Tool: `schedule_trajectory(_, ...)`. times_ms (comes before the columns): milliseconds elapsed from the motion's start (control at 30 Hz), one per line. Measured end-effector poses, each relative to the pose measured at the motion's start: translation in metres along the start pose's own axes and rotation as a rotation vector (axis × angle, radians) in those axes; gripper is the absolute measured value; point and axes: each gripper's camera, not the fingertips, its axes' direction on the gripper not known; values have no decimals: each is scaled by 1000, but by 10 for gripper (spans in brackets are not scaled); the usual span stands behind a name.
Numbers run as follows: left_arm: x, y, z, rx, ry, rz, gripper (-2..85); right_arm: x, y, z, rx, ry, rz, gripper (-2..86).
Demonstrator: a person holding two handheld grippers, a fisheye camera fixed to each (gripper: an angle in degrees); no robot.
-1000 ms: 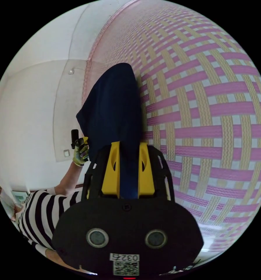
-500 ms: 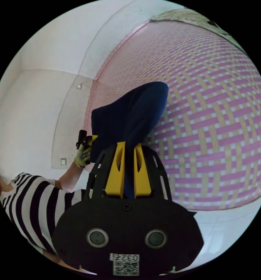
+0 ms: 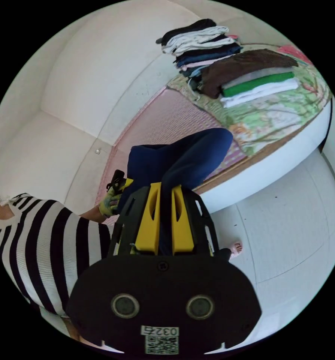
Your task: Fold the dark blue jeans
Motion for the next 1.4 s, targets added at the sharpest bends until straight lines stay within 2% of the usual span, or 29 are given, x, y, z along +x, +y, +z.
schedule_trajectory(67,-32,-8,59,-50,52,-20,36,15,18,-62,45,29,20,48)
schedule_trajectory(233,-76,-26,130,-112,112,0,35,28,31,-158,113,42,3,47)
schedule_trajectory(500,-124,-92,129,-50,183,145,32,8,-24,-240,178,-11,-173,45)
schedule_trajectory(700,-129,-171,92,50,252,329,31,-32,-117,-280,205,-80,-314,45)
schedule_trajectory(767,-111,-211,75,65,227,439,31,-56,-164,-294,197,-79,-408,45)
schedule_trajectory(967,-47,-310,38,187,176,596,30,-129,-297,-334,229,-96,-656,46)
schedule_trajectory(1100,-14,-363,23,312,182,626,31,-160,-376,-356,279,-149,-735,48)
schedule_trajectory(1200,-17,-410,19,428,181,556,34,-162,-446,-358,260,-214,-700,50)
schedule_trajectory(1300,-51,-458,20,546,-16,439,31,-136,-510,-322,182,-178,-601,56)
schedule_trajectory(1367,-112,-488,22,628,-282,233,25,-92,-550,-258,33,-70,-451,64)
schedule_trajectory(1400,-131,-493,24,641,-342,167,24,-80,-556,-239,-23,-10,-414,64)
